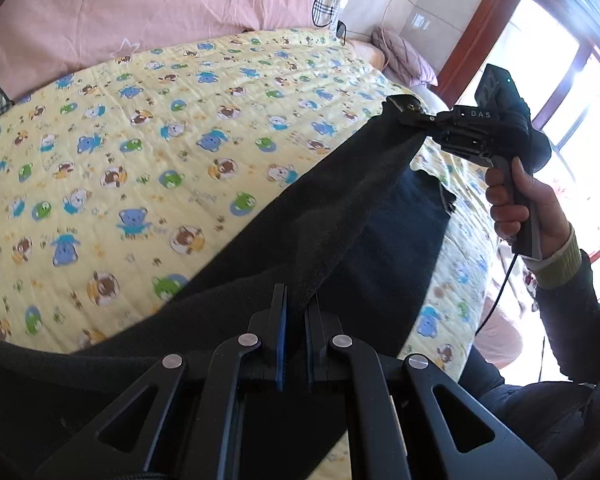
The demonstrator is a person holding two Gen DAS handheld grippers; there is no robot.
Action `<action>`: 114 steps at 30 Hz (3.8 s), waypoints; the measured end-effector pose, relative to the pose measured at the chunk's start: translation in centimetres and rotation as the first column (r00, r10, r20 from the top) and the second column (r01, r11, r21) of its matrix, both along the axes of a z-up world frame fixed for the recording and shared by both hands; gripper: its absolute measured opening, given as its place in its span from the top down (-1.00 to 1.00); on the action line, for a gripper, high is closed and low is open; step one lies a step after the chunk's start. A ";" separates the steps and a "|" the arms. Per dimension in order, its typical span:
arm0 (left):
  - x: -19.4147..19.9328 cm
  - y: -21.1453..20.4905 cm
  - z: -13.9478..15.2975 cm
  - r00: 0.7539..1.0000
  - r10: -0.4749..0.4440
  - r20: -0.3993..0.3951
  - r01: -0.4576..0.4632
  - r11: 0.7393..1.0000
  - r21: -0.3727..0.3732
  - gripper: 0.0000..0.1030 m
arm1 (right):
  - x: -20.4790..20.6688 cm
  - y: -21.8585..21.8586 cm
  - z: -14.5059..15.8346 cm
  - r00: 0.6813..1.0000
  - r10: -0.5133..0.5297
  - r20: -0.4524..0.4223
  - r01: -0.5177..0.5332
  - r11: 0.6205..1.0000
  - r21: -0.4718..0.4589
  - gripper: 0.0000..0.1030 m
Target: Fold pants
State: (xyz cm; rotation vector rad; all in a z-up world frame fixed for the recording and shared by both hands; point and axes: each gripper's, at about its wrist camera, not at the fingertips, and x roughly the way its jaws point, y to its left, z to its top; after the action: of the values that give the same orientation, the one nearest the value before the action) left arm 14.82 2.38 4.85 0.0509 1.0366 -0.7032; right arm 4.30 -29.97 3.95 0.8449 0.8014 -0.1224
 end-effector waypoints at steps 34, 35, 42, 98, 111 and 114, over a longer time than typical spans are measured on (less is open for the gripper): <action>-5.7 -2.6 -5.9 0.997 0.025 -0.078 -0.029 0.998 -0.052 0.78 | -10.0 1.3 -3.7 0.987 -0.108 -0.119 0.089 0.985 -0.150 0.80; -5.7 -2.6 -6.0 0.996 0.031 -0.079 -0.035 0.998 -0.049 0.77 | -10.0 1.4 -3.5 0.987 -0.106 -0.122 0.085 0.983 -0.162 0.72; -6.5 -1.1 -5.7 0.992 0.091 -0.084 -0.099 0.991 -0.089 0.49 | -12.1 0.3 -1.2 0.966 -0.236 -0.102 0.207 0.949 -0.236 -0.31; -21.0 32.0 -5.3 0.376 0.910 -0.173 -0.918 0.339 -0.206 0.17 | -1.4 38.2 -3.9 0.545 0.808 -0.223 -0.757 0.360 -0.545 -0.29; -21.8 30.2 -3.0 0.415 0.909 -0.039 -0.893 0.398 -0.211 0.81 | -0.8 37.3 -2.5 0.539 0.825 -0.171 -0.747 0.375 -0.549 0.75; -21.9 29.9 -4.0 0.425 0.905 -0.028 -0.896 0.415 -0.156 0.79 | -1.2 37.4 -2.0 0.512 0.840 -0.178 -0.764 0.351 -0.542 0.76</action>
State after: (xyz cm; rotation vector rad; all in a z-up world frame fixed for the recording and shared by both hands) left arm -7.12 32.33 0.85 -0.6048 0.7765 0.2550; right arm 3.15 7.45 1.95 -0.2054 0.9126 0.5824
